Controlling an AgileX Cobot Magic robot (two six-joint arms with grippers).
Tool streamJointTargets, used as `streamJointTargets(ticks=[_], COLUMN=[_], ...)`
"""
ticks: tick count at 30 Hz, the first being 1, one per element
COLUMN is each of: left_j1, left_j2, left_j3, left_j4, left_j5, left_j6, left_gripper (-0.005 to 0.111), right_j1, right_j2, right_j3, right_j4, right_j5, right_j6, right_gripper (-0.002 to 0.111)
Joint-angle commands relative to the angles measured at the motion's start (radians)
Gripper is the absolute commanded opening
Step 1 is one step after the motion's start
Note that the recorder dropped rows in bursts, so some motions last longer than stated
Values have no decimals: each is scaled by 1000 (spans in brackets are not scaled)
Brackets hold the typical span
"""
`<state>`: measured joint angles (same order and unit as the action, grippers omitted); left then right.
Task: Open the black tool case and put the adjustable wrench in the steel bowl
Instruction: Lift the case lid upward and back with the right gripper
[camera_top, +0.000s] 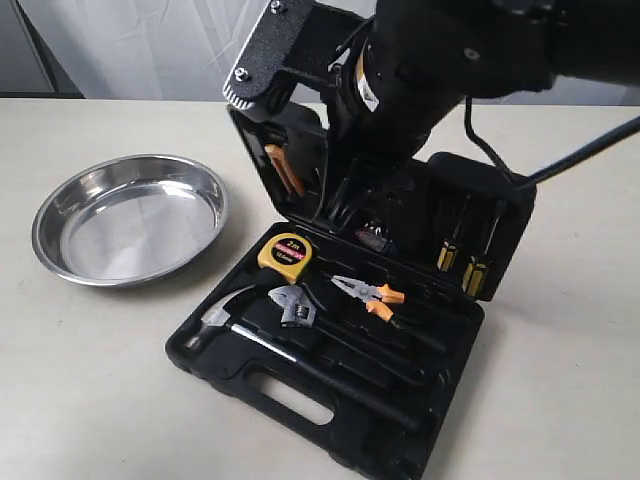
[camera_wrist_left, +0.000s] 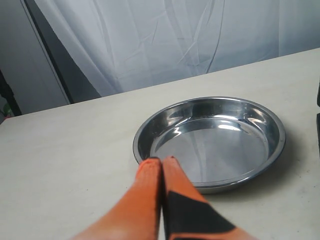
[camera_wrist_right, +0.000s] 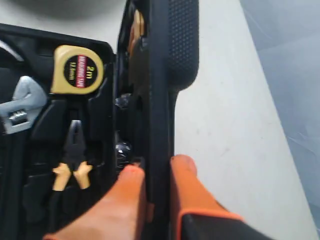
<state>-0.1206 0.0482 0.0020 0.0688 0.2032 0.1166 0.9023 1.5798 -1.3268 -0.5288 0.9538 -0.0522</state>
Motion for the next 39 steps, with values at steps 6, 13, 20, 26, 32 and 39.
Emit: streamJointTargets(ticks=[6, 13, 20, 26, 32, 39], left_j1=[-1, -1, -1, -1, -1, -1], left_j2=[-7, -7, -7, -7, -7, -7], left_j3=[-2, -2, -2, -2, -2, -2], left_j4=[1, 1, 1, 1, 1, 1], left_j5=[-9, -9, -9, -9, -9, -9], left_j6=[-4, -4, -4, -4, -4, -4], left_gripper=[0, 0, 0, 0, 0, 0], right_j1=[-6, -6, -55, -140, -211, -285], right_j2=[0, 1, 11, 37, 66, 82], right_j3=[2, 2, 41, 53, 53, 53], right_j4=[-435, -386, -369, -347, -353, -388], right_j5=[20, 18, 5, -20, -92, -134], right_j6=[288, 343, 343, 343, 369, 369], right_gripper=[-1, -1, -1, -1, -1, -1])
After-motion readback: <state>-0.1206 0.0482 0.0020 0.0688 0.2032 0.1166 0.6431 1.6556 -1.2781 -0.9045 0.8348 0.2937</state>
